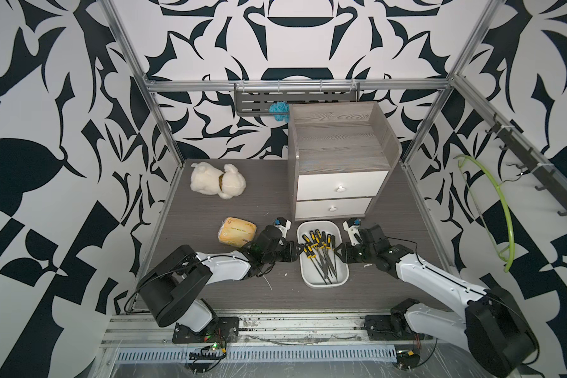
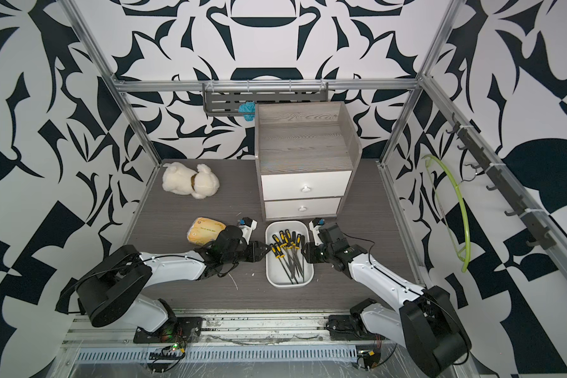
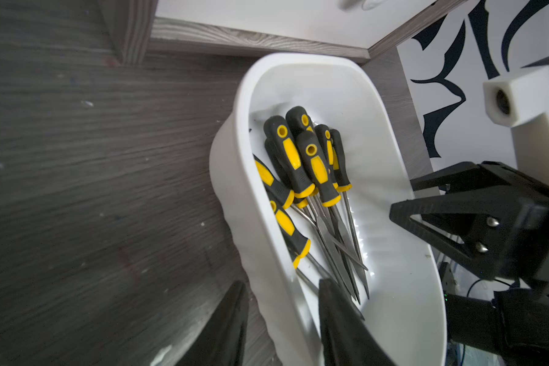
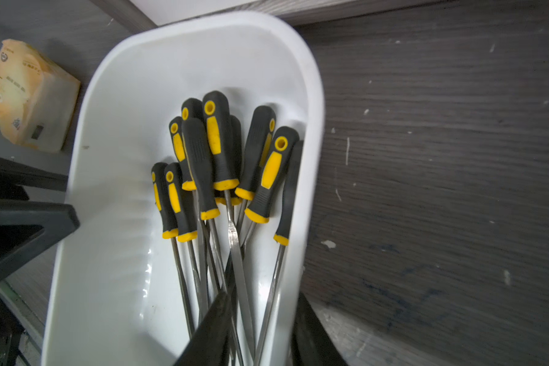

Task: Take the file tool out of the storage box
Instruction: Adjust the storage box at the center of the board.

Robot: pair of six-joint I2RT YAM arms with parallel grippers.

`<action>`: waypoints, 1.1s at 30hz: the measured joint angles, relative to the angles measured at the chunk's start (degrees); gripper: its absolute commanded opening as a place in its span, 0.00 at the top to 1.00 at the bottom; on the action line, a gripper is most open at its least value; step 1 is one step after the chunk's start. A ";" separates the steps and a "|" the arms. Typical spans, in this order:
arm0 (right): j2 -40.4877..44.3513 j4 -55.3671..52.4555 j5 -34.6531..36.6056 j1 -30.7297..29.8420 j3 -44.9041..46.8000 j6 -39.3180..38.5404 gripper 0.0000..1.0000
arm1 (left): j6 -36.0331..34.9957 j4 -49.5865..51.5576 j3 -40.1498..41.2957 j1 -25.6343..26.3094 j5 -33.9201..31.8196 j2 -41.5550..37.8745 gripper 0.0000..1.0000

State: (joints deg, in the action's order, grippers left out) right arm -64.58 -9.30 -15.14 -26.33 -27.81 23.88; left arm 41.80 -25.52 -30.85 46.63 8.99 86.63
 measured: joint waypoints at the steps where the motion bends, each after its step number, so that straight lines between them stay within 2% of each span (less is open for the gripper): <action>1: 0.00 0.22 0.00 -0.66 0.00 0.07 0.65 | -0.07 0.31 -0.09 0.00 -0.20 -0.02 0.60; 7: -1.49 1.75 0.26 -4.57 -0.33 1.25 0.65 | -0.66 2.97 -0.76 -2.12 0.50 -0.04 0.72; 12: -5.99 4.66 0.15 -8.09 -1.60 2.62 0.65 | -1.49 6.27 0.17 -6.80 1.68 -3.93 0.71; 19: -11.34 5.29 2.49 -11.58 -5.14 3.04 0.65 | -2.64 8.98 1.99 -7.91 1.86 -9.25 0.74; 30: -9.20 4.17 5.18 -12.28 -5.25 2.75 0.65 | 0.13 6.29 4.55 -7.52 5.79 -6.99 0.72; 33: -7.32 3.37 6.40 -12.28 -5.25 2.69 0.63 | 0.50 5.60 5.01 -6.75 5.88 -6.99 0.68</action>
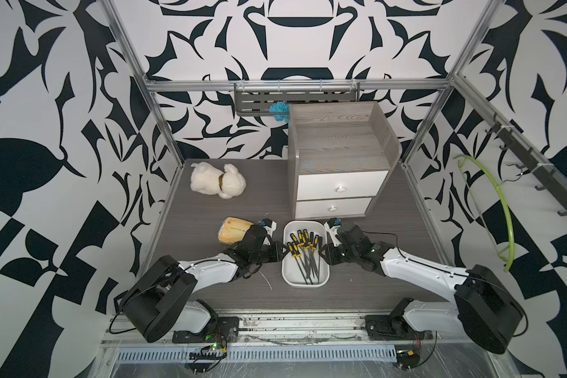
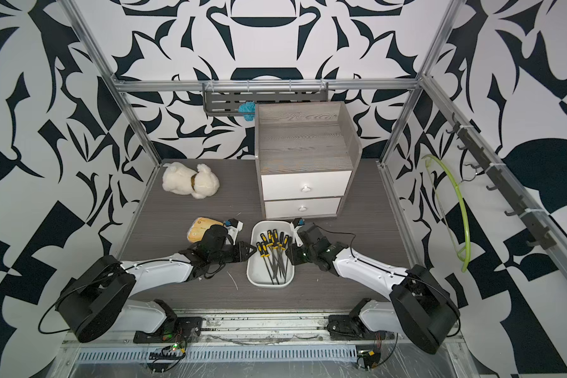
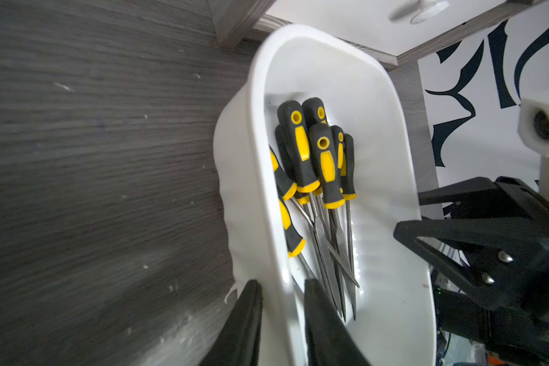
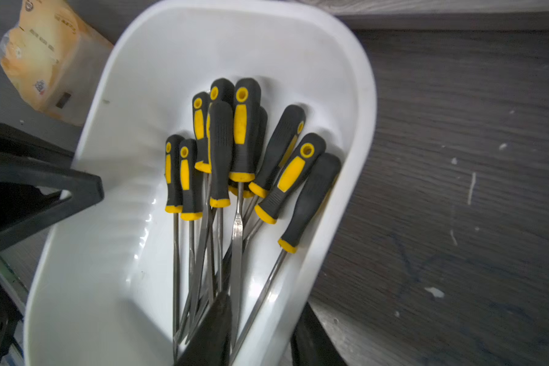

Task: Take the file tool out of the storage box
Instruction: Adjust the storage box at the center of the board.

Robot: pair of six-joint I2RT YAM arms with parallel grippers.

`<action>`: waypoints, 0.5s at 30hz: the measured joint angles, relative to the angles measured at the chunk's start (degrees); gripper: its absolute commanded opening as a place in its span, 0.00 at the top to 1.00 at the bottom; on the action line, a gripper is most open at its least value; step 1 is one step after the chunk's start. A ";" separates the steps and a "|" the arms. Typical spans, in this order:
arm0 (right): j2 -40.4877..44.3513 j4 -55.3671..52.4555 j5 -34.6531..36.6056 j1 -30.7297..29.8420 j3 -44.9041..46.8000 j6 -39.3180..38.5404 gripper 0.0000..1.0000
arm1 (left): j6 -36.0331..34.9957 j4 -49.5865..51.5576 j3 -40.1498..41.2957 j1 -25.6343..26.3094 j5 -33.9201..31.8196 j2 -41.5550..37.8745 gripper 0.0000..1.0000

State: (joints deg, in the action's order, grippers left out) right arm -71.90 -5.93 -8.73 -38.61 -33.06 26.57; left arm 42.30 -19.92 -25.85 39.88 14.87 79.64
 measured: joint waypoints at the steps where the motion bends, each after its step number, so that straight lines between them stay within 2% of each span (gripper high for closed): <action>1: 0.31 -0.17 0.17 0.00 0.00 -0.04 0.63 | 0.15 0.00 0.00 0.42 0.00 0.00 0.69; 3: 0.37 -0.37 0.52 0.00 0.00 -0.09 0.62 | 0.09 0.11 0.00 0.94 -0.02 0.00 0.67; 4: 0.26 -0.46 0.68 0.00 0.00 -0.11 0.61 | 0.04 0.22 0.00 0.98 -0.04 0.00 0.62; 6: 0.09 -0.66 0.81 -0.04 0.00 -0.20 0.61 | 0.00 0.74 0.00 1.05 -0.17 -0.11 0.45; 7: 0.07 -0.70 0.90 -0.11 0.00 -0.20 0.61 | -0.02 1.57 0.00 1.07 -0.68 -0.48 0.40; 11: 0.07 -0.68 0.94 -0.11 0.00 -0.20 0.60 | -1.31 7.69 0.07 0.79 -5.40 -6.32 0.36; 15: 0.09 -0.70 0.96 -0.13 0.00 -0.20 0.60 | -2.43 11.28 0.07 -1.92 -9.14 -14.05 0.35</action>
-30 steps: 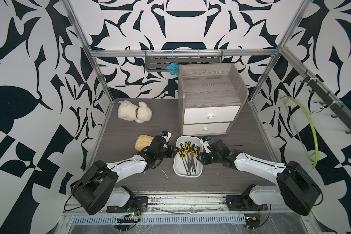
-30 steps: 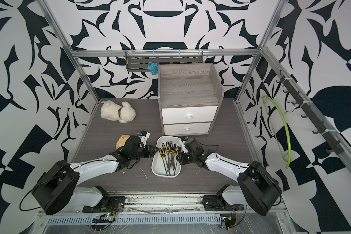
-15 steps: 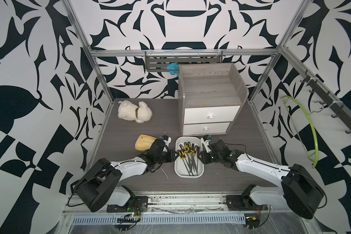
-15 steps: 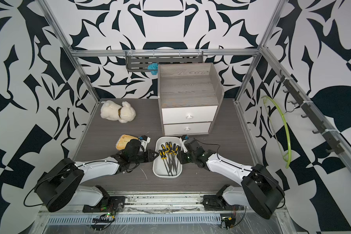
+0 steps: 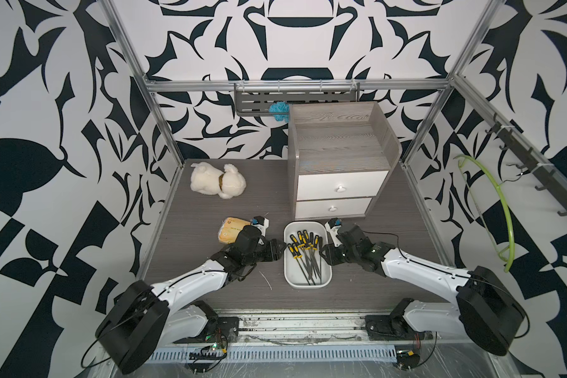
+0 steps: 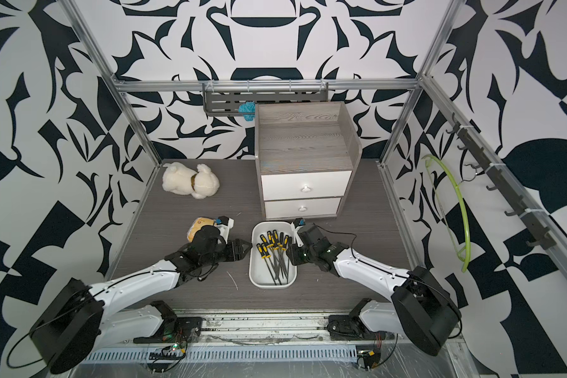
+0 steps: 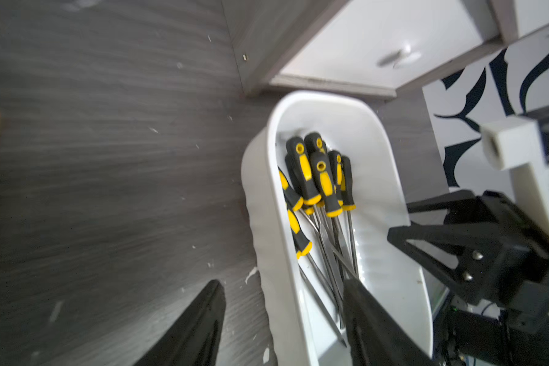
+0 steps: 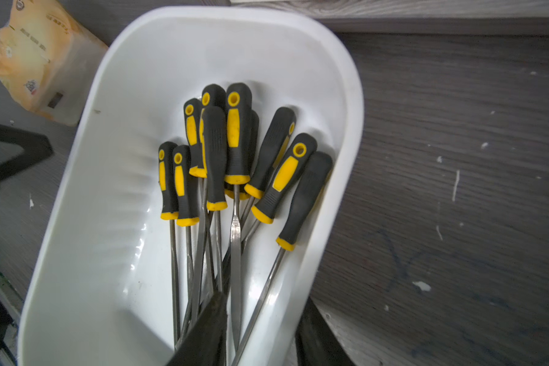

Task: Take the file tool out of the storage box
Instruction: Adjust the storage box at the center of the board, then move the distractor to the center of the board.

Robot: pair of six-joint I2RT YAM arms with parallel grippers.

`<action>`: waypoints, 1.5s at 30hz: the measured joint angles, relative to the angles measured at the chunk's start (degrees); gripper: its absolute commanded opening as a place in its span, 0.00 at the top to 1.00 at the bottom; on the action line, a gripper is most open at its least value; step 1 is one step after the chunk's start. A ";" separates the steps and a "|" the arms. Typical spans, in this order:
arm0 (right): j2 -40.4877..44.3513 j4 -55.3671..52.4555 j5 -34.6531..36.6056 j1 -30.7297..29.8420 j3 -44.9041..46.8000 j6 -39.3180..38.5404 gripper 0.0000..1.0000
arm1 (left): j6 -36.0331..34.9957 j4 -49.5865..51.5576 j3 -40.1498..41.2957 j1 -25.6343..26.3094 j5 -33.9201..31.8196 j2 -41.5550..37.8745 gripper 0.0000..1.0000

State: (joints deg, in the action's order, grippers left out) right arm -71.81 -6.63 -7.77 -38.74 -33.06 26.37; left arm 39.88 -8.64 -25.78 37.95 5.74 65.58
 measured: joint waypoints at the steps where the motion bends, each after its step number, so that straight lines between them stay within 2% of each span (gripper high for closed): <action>1: 0.07 0.00 0.00 0.00 0.00 -0.02 0.60 | -0.11 0.46 0.00 -1.11 -0.63 -0.70 0.34; 3: 0.46 -0.24 0.24 -0.04 0.00 -0.22 0.60 | -0.28 1.11 0.00 -3.67 -0.90 0.22 0.34; 8: 4.07 -1.16 1.66 -0.09 0.00 -0.90 0.60 | -0.39 1.46 -0.09 -11.87 0.55 8.61 0.32; 14: 5.25 -1.29 2.05 -0.13 0.00 -1.03 0.59 | -1.53 2.08 -2.64 -14.40 1.11 14.14 0.31; 21: 5.27 -1.57 2.03 -0.13 0.00 -1.05 0.58 | -2.84 1.44 -5.27 -22.34 1.66 17.44 0.35; 28: 6.69 -2.34 2.10 -0.13 0.00 -1.05 0.57 | -4.63 5.64 -10.67 -25.09 -1.81 21.24 0.37; 32: 8.26 -3.54 3.02 -0.15 0.00 -1.27 0.56 | -5.38 5.86 -13.53 -27.58 -1.46 24.11 0.38; 36: 10.82 -5.14 4.39 -0.13 -0.13 -1.29 0.56 | -5.38 6.67 -13.73 -28.20 -0.48 23.71 0.37; 42: 8.92 -7.41 4.52 -2.08 -4.94 -1.75 0.56 | -5.18 7.58 -13.18 -26.38 0.46 15.39 0.30; 45: 5.64 -7.93 4.50 -3.58 -8.92 -2.60 0.56 | -3.91 5.95 -12.76 -25.46 3.52 12.85 0.16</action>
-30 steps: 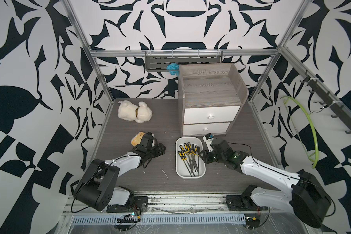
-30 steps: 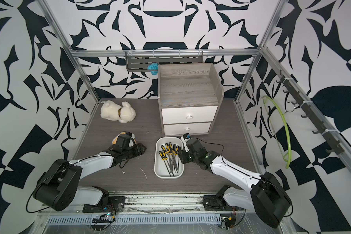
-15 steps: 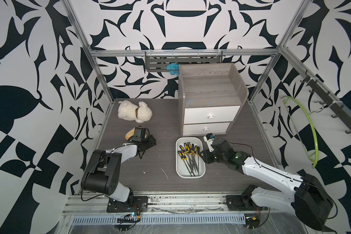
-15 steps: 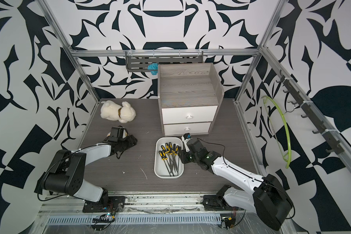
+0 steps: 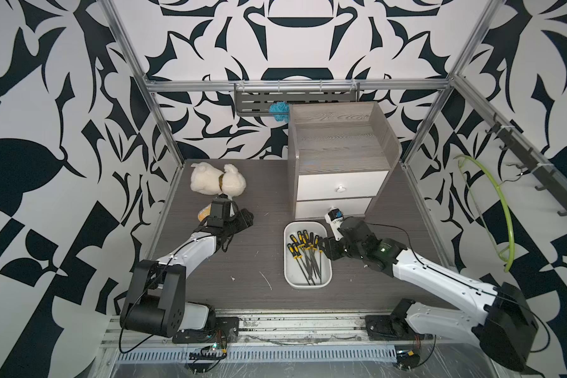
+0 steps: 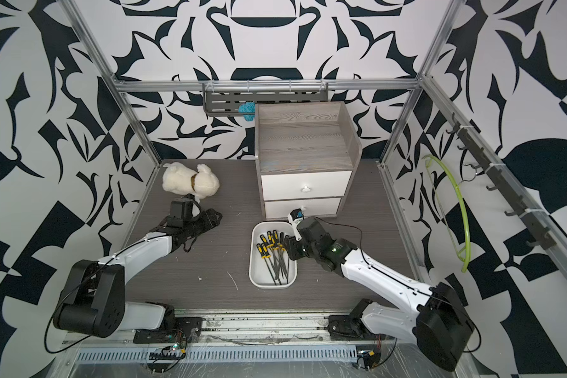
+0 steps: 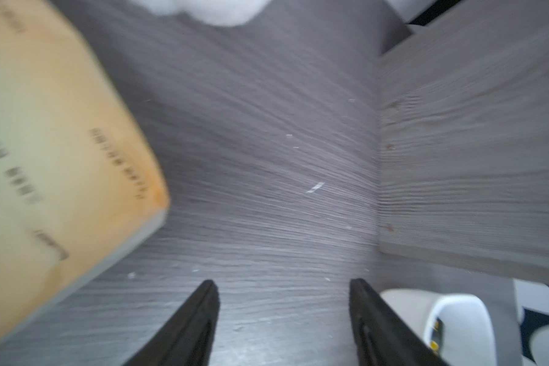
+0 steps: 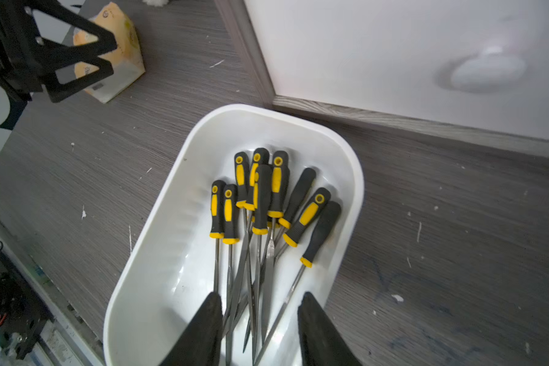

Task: Take the file tool out of the storage box
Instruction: Move the distractor to the center of the board.

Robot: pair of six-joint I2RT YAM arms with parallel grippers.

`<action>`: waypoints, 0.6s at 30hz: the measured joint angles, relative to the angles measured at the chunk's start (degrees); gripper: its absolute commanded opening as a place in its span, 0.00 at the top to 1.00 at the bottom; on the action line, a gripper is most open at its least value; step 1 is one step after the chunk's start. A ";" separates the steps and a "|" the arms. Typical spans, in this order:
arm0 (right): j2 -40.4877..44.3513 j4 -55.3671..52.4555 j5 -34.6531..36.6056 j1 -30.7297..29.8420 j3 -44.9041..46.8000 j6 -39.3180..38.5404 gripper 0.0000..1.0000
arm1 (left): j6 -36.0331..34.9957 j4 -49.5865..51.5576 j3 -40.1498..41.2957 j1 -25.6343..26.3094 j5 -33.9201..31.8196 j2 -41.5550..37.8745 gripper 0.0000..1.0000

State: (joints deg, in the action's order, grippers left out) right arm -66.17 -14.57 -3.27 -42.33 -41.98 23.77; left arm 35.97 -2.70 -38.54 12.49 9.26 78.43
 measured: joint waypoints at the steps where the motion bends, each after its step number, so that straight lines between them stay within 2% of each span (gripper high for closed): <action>1: -1.36 -0.22 -0.13 -0.35 -1.44 -0.07 0.56 | 0.94 -1.14 0.66 0.39 1.38 -0.59 0.10; 8: -15.13 -1.66 -0.24 -2.32 -10.69 -1.05 0.64 | 5.75 -7.04 6.10 4.81 11.85 -7.43 0.10; 12: -23.80 -2.64 2.25 -3.52 -14.97 -2.64 0.66 | 7.08 -9.94 7.28 7.91 13.73 -12.57 0.10; 18: -29.75 -4.72 6.56 -4.44 -18.36 -4.83 0.70 | 9.16 -12.09 7.87 9.38 15.45 -14.97 0.10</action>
State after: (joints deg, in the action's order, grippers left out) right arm -95.92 -19.29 3.29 -46.76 -60.34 18.94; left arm 45.12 -14.79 -30.68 21.87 24.71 63.46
